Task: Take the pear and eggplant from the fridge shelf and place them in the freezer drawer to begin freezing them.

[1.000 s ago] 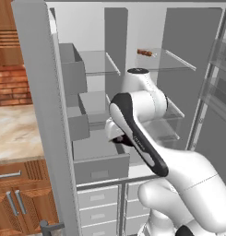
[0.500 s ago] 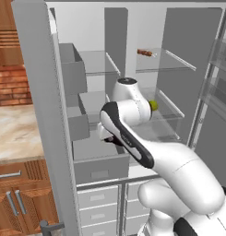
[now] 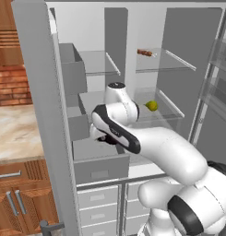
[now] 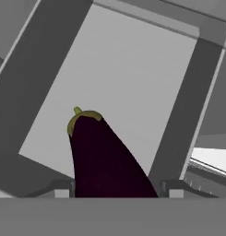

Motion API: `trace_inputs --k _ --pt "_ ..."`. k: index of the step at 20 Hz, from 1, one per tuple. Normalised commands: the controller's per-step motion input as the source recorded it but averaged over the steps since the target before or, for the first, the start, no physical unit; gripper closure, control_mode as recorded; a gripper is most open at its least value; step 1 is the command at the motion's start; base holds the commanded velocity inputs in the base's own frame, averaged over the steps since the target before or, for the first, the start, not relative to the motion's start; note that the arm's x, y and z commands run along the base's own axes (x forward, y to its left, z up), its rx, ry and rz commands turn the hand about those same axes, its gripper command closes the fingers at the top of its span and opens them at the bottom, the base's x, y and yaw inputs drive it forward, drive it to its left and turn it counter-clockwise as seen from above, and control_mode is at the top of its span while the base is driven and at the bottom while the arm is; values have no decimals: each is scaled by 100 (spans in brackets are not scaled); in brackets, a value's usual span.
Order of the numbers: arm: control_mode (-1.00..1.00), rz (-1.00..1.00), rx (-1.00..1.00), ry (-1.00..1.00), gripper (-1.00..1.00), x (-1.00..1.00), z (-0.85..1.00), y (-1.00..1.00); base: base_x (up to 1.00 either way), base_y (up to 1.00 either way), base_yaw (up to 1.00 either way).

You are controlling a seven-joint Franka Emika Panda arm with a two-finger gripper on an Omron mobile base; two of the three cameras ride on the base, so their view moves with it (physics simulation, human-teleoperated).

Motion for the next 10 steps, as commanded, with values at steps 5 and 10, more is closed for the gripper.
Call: trace_inputs --k 5,10 --pt "-100 2 0 0 100 26 -47 20 0 0 0" --pt "-100 1 0 0 100 14 -30 9 0 0 0"
